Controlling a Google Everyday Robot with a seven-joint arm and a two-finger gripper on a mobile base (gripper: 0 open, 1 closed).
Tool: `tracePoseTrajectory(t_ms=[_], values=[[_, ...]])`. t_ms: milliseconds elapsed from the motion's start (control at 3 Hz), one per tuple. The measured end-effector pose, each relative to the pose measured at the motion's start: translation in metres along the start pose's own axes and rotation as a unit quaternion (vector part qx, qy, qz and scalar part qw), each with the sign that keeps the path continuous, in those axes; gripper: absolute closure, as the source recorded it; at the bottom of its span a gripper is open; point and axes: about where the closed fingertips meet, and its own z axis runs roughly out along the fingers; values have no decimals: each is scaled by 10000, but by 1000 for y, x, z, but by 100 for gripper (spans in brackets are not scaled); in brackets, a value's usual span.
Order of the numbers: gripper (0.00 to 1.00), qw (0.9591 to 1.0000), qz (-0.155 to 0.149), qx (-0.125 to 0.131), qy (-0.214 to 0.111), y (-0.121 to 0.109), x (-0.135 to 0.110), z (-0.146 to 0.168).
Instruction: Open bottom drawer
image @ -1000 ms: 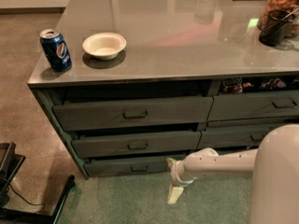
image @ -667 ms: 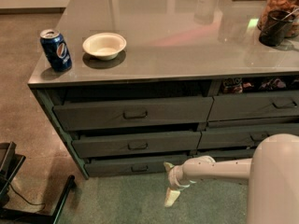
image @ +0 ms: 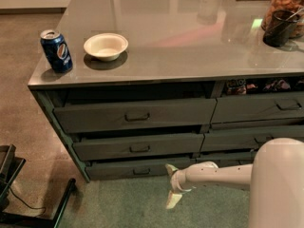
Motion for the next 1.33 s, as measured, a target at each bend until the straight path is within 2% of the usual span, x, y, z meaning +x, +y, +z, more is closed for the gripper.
tracePoseTrajectory(t_ms=[333, 667, 1333], values=[[0, 9993, -124, 302, -174, -15, 1, 17], [0, 9983, -184, 472, -302, -27, 1, 33], [0, 9977, -188, 525, -383, -46, 6, 61]])
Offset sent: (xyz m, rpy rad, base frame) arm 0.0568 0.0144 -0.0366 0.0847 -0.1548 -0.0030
